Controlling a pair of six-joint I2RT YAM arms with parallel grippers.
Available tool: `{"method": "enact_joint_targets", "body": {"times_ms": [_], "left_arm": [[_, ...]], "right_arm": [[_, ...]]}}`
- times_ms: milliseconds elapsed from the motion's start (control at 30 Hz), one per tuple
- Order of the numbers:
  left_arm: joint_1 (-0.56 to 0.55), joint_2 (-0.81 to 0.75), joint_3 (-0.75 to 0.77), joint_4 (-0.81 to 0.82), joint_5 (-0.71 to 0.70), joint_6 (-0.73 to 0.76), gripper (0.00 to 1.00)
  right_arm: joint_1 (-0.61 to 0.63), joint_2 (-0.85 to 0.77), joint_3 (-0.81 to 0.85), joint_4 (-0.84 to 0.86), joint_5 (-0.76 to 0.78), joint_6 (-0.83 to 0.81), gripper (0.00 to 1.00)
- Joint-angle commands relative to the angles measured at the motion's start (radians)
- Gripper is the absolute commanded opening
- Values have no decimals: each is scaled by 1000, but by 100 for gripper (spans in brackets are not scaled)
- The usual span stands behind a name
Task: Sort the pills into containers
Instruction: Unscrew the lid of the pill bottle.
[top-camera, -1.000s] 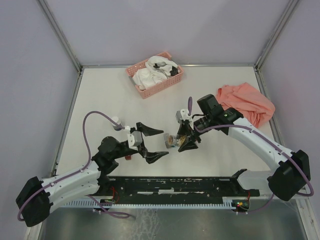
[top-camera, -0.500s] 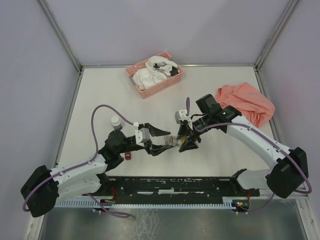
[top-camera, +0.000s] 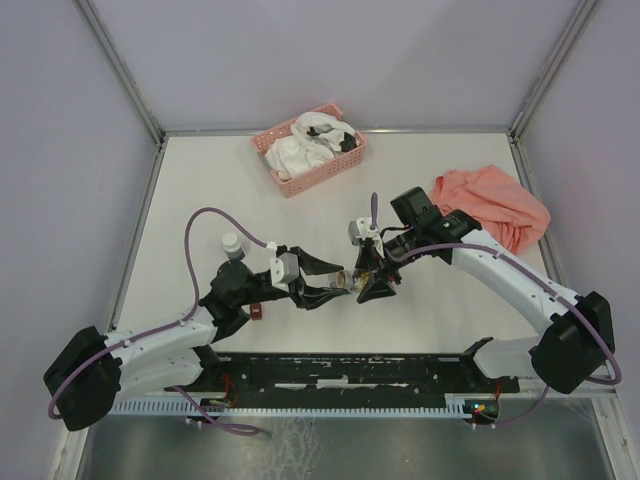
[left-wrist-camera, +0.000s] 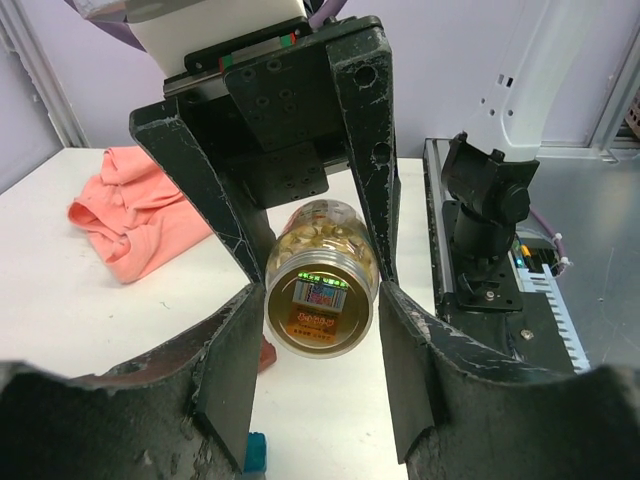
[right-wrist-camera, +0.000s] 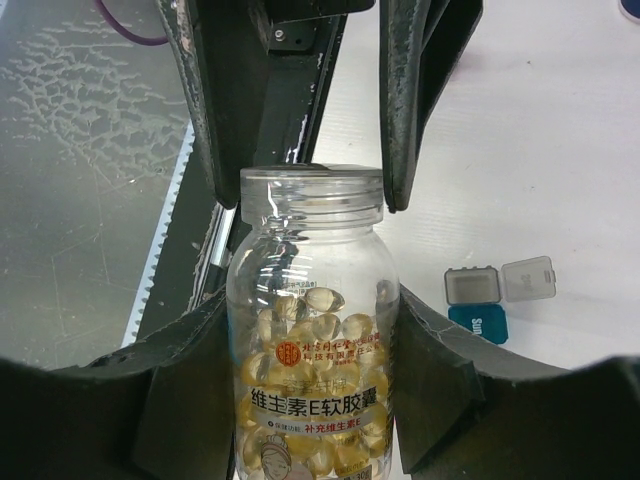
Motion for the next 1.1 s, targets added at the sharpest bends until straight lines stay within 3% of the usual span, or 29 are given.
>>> {"method": "enact_joint_targets", "body": {"times_ms": [0, 133, 333, 367, 433, 567, 667, 767, 900, 1067], "left_arm": [[-2, 9, 37, 62, 14, -36, 56], [-3, 18, 39, 61, 18, -43, 52], [-3, 20, 37, 79, 25, -107, 19], [-3, 19, 37, 81, 17, -136, 9], [-3, 14, 34, 77, -32, -232, 3], [-4, -9, 24, 27, -174, -536, 3], [-5, -11, 12, 25, -261, -848, 3], [-28, -26, 55, -130, -334, -1063, 3], [-111, -73, 137, -382, -511, -986, 3], [-130, -93, 149, -477, -615, -914, 3]], "right_arm": [[-3, 1, 51, 16, -20, 13, 2], [-4, 4, 51, 19, -19, 18, 2], [-3, 5, 48, 35, -5, 41, 2], [-3, 5, 48, 40, 2, 50, 2], [-4, 3, 46, 52, 14, 65, 2], [-4, -2, 38, 79, 35, 96, 2], [-5, -1, 33, 96, 45, 114, 2], [-5, 7, 33, 103, 50, 127, 2], [-5, 9, 34, 110, 62, 141, 2], [-14, -1, 26, 133, 76, 168, 2]]}}
